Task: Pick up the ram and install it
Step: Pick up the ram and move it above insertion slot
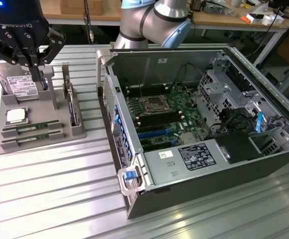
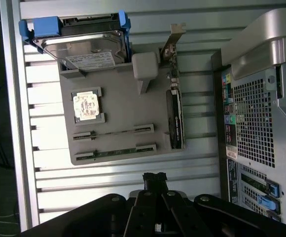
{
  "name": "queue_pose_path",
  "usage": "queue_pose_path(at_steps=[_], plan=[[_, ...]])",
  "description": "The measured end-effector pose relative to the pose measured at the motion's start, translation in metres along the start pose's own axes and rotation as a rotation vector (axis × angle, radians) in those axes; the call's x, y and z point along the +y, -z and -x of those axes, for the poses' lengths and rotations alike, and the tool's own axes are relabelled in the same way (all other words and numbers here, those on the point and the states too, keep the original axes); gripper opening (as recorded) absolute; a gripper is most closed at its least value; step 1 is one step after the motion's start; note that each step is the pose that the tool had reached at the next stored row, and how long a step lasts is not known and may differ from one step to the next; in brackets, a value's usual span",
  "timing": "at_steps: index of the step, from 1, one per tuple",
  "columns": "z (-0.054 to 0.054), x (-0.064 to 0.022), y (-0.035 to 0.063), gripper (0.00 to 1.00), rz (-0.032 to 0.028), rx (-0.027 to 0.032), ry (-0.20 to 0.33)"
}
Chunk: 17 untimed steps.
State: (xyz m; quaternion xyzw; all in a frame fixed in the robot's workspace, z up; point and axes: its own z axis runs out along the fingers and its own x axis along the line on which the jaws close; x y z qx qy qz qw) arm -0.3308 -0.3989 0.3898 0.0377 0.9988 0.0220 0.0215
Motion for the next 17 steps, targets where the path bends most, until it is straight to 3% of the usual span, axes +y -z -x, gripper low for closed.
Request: queue_pose_path(at_steps=[3,5,10,17], plan=[[0.0000,0.0000,0.0000,0.11,0.0000,0.0000,0.000],[0.0000,0.0000,0.0000,0.11,-0.0002,0.0041,0.101],[0.0000,0.0000,-0.0003,0.11,-0.0005,0.0125,0.294],[0.0000,-0.0001,-0.0009,0.11,-0.0037,0.0221,0.516]])
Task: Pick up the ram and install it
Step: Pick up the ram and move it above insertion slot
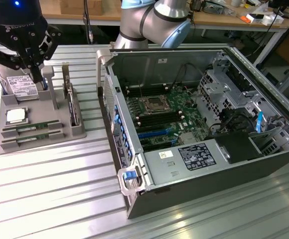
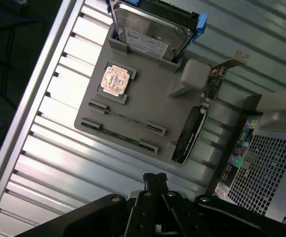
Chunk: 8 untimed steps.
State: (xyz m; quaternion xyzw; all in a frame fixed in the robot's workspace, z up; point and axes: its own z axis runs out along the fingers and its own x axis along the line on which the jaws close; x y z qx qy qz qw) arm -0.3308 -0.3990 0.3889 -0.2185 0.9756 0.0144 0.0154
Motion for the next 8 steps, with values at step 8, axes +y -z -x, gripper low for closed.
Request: queue_pose_path(at_steps=[8], plan=[[0.0000,0.0000,-0.0003,0.11,0.0060,0.0069,0.261]])
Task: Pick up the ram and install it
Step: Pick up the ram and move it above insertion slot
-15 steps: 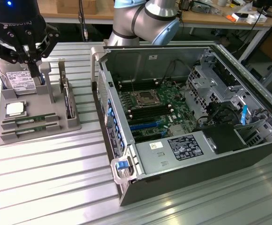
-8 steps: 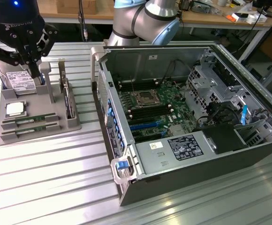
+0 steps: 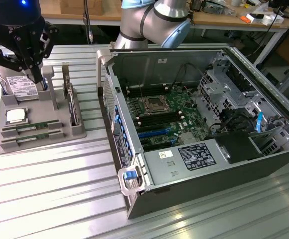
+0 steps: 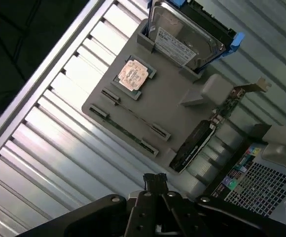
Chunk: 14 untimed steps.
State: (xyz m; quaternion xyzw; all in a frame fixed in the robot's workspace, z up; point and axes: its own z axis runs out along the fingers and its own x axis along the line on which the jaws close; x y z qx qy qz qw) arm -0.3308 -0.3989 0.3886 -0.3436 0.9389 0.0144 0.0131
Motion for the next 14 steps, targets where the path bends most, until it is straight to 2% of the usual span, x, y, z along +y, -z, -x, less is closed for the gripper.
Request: queue_pose_path(at_steps=[4,5,8,10,11,14], plan=[[0.0000,0.0000,-0.0003,0.11,0.0046,0.0024,0.134],[0.0000,0.0000,-0.0005,0.11,0.0064,0.0034,0.186],[0.0000,0.0000,-0.0007,0.11,0.0094,0.0049,0.271],[0.0000,0.0000,-0.0008,0.11,0.0126,0.0066,0.364],[0.0000,0.0000,-0.0008,0.11,0.0135,0.0071,0.391],[0.0000,0.0000,-0.0009,0.11,0.0183,0.0096,0.532]])
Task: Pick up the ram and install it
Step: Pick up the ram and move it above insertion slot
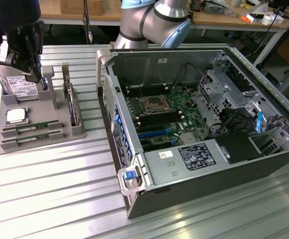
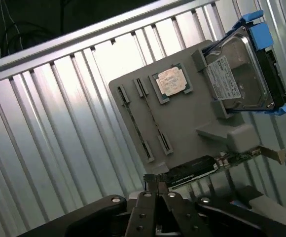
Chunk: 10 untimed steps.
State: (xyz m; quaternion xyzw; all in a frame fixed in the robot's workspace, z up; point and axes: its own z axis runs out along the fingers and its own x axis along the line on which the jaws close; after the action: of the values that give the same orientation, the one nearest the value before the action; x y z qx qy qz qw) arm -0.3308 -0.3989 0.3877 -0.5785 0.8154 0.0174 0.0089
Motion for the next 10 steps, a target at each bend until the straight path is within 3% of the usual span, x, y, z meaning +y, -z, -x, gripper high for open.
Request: queue_pose_path(at_steps=[3,7,10], plan=[[0.0000,0.0000,-0.0002,0.11,0.0042,0.0022,0.120],[0.0000,-0.0001,-0.0004,0.11,0.0082,0.0044,0.236],[0.0001,-0.0001,-0.0004,0.11,0.0086,0.0045,0.246]])
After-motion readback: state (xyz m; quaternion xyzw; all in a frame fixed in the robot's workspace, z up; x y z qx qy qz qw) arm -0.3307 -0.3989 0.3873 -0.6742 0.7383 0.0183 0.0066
